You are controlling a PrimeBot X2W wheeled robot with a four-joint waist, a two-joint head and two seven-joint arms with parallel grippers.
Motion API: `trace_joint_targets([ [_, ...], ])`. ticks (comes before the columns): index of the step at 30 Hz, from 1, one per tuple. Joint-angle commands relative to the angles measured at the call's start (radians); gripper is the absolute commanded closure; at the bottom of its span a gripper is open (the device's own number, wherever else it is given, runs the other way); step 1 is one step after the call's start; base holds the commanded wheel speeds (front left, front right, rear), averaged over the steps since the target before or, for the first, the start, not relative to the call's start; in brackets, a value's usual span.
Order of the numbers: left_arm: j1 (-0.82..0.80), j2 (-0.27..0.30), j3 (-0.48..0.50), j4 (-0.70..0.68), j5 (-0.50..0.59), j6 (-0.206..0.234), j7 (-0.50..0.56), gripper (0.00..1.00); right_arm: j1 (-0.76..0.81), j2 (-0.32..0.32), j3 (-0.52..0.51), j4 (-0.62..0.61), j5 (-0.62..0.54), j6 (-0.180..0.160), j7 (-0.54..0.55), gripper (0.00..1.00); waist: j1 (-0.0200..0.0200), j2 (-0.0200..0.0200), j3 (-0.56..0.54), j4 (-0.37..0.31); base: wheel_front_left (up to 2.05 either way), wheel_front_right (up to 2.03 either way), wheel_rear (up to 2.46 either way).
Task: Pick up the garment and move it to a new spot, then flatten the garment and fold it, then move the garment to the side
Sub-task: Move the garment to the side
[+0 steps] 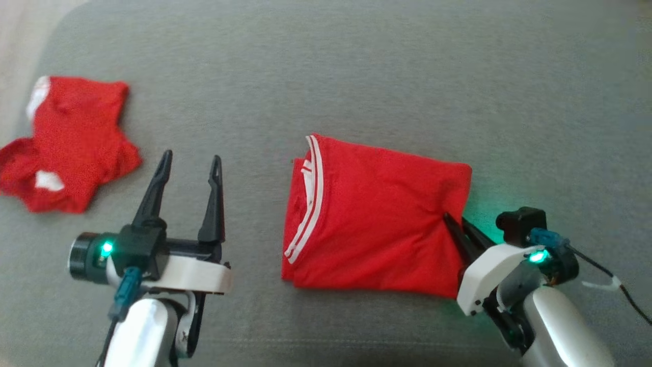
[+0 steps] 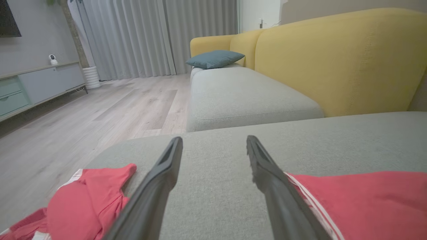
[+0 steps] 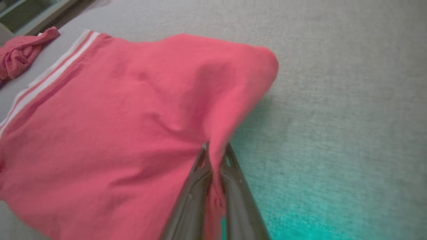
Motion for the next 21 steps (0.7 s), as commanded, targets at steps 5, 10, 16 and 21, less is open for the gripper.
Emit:
trace_joint_targets([
  [5, -0.05, 0.016, 0.046, -0.052, 0.023, -0.015, -0.012, 0.0, -0.045, -0.074, 0.034, -0.098, -0.005, -0.001, 0.011, 1.0, 0.0, 0.0, 0.029, -0.162, 0.0, 0.0, 0.0],
  [10, -0.067, 0.028, 0.047, -0.059, 0.032, -0.028, -0.012, 0.0, -0.107, -0.149, 0.045, -0.11, -0.004, -0.001, 0.025, 1.0, 0.0, 0.0, 0.057, -0.271, 0.0, 0.0, 0.0],
  [16, -0.107, 0.048, 0.035, -0.063, 0.05, -0.049, -0.012, 0.0, -0.197, -0.242, 0.013, -0.08, -0.003, -0.001, 0.015, 1.0, 0.0, 0.0, 0.106, -0.349, 0.0, 0.0, 0.0],
  [21, -0.148, 0.069, 0.031, -0.07, 0.063, -0.061, -0.005, 0.0, -0.314, -0.318, -0.017, -0.009, -0.006, -0.001, -0.02, 1.0, 0.0, 0.0, 0.155, -0.402, 0.0, 0.0, 0.0],
])
